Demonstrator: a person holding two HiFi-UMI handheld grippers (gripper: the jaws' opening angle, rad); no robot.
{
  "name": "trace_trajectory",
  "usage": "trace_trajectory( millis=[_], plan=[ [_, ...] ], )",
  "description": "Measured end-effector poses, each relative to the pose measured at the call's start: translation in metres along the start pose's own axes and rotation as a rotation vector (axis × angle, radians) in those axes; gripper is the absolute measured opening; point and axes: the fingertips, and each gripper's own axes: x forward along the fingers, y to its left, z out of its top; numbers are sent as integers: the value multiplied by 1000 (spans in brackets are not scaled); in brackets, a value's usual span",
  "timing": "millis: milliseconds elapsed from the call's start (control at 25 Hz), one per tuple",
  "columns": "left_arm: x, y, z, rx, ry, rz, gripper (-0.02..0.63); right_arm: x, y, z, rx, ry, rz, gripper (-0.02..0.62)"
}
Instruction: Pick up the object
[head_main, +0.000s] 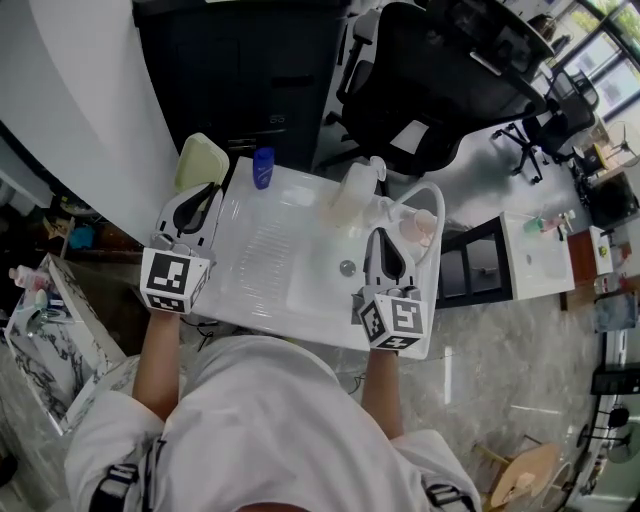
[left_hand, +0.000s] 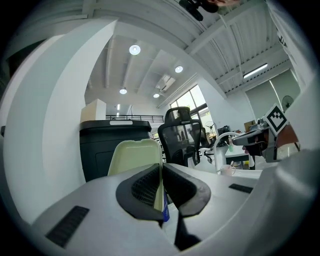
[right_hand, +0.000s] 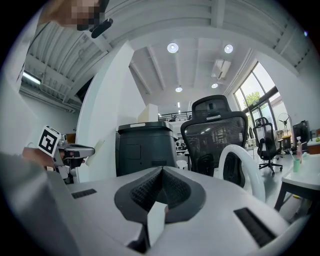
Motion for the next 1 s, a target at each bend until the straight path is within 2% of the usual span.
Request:
trace_trajectory(
  millis=[400, 1000],
  plan=[
    [-6, 17, 2, -18, -23, 31, 38, 3, 2, 8, -13, -11, -7, -2],
    [-4, 26, 4, -28, -43, 30, 38, 6, 2, 15, -15, -28, -36, -2]
  ],
)
